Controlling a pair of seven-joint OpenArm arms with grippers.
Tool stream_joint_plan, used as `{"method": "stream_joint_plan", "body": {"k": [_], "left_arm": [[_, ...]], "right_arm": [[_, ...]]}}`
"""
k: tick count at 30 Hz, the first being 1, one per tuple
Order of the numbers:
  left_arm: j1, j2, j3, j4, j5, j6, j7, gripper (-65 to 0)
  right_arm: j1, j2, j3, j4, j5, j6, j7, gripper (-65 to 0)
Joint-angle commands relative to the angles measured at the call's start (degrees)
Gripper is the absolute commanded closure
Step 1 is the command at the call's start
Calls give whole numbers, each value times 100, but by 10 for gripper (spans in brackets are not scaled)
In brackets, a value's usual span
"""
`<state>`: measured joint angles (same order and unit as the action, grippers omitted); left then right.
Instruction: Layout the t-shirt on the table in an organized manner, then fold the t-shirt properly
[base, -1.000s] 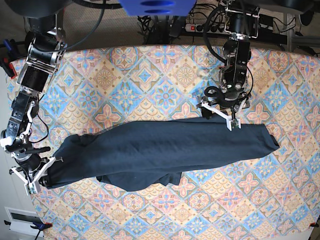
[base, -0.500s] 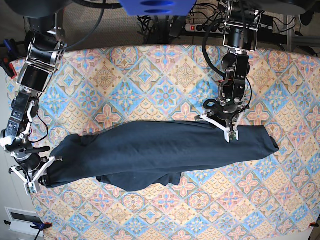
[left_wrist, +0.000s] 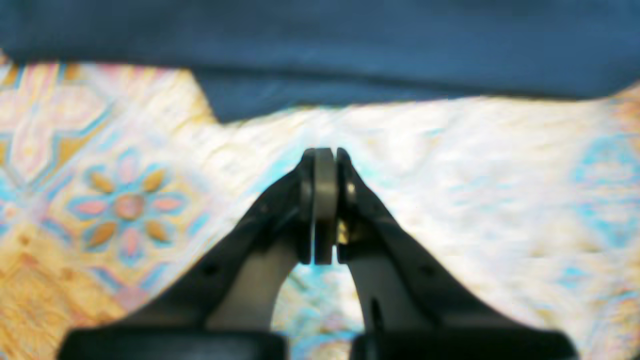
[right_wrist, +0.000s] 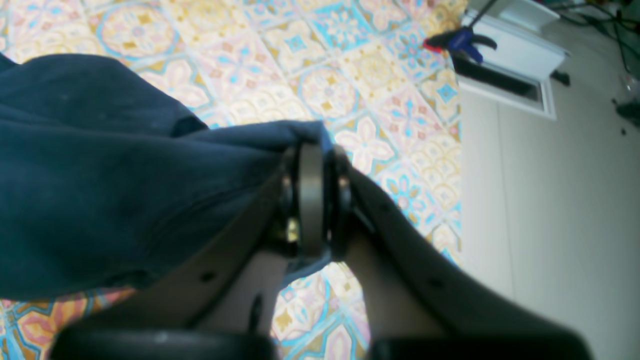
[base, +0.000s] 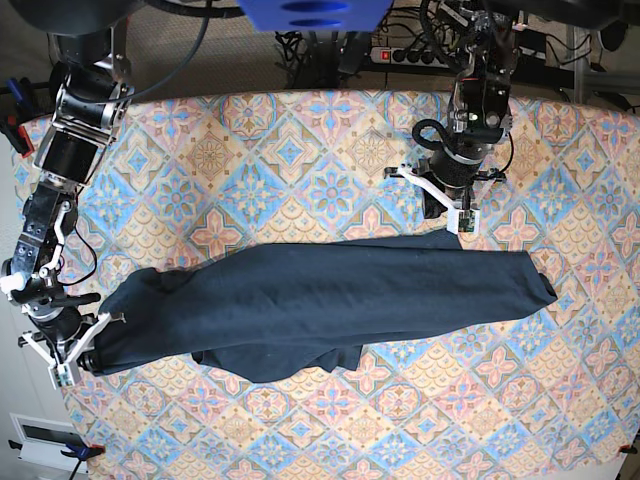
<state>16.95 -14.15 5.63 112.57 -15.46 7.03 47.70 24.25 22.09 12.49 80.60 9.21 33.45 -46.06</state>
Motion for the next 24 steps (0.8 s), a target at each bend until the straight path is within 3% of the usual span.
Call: {"method": "stream_joint_plan", "body": {"k": [1,6,11,14,17,19,24], "left_arm": [[-108,-66,-154,-18,-32,-21,-203,0],[-609,57,-620,-783,-32,5,-203,-4],[-1014,92,-611,-1301,-225,-13,263,-209],[-1242,92,-664,-1679,-981,-4,412,-361],[-1427,66,-664,-2101,-1509,5,395,-471],[-1462,66,-664,-2154,-1596,5,386,-505],[-1488,101,-655,-2198,-1605,5,219,-507]], "right_arm": [[173,108,39,103,50,-18,171,-7],[173,108,21,112,50,-18,162,-7],[164,108,30,112,50,-18,162,-7],[164,108,30,120,50,-18,162,-7],[164,108,30,252,50,-18,162,-7],[164,108,30,305,50,-18,162,-7],[164,108,30,331,50,-18,162,-7]]}}
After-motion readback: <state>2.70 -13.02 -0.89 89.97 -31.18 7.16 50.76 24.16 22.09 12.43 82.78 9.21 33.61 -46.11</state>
